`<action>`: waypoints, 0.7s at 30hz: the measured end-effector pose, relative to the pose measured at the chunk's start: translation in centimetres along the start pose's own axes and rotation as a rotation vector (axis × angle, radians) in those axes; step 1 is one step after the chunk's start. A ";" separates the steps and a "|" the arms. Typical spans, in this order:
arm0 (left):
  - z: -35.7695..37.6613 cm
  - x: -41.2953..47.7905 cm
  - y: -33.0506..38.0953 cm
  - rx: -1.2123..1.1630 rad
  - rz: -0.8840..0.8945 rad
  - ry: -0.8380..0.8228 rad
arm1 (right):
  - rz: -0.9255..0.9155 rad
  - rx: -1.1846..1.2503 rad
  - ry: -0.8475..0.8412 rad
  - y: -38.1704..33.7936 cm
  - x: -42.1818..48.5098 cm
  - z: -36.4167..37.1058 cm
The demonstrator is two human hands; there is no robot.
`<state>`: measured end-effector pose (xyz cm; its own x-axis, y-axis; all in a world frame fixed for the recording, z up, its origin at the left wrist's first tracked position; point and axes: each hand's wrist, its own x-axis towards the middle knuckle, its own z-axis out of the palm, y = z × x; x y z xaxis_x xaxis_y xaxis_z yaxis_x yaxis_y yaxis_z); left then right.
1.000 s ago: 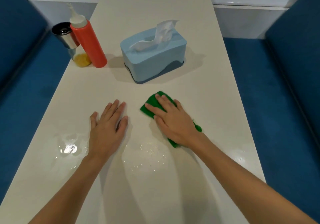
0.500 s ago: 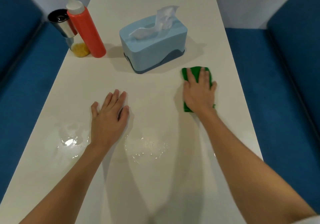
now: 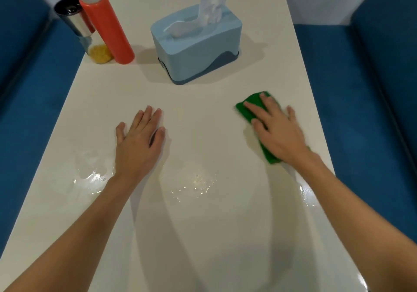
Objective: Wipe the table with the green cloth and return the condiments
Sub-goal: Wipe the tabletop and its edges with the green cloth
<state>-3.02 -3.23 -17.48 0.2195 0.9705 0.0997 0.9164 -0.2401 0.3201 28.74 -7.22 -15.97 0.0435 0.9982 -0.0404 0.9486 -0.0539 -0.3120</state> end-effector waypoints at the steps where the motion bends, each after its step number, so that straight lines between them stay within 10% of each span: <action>1: 0.0 0.0 0.1 0.004 -0.004 0.002 | 0.072 -0.004 0.029 0.5 1.0 -0.1; 7: -0.2 0.2 0.3 -0.045 -0.025 -0.033 | 0.426 -0.032 0.127 -7.2 5.3 3.0; 16: -2.1 -2.3 -2.5 0.031 -0.062 -0.048 | -0.314 -0.006 -0.046 -13.2 -1.8 5.2; 21: -2.7 -4.1 -4.5 0.036 -0.092 -0.030 | -0.230 -0.061 -0.087 -7.0 -1.7 2.3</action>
<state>-8.98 -6.22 -16.83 0.1437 0.9887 0.0428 0.9445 -0.1499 0.2922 21.29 -8.58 -15.92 -0.2009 0.9779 -0.0575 0.9476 0.1791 -0.2644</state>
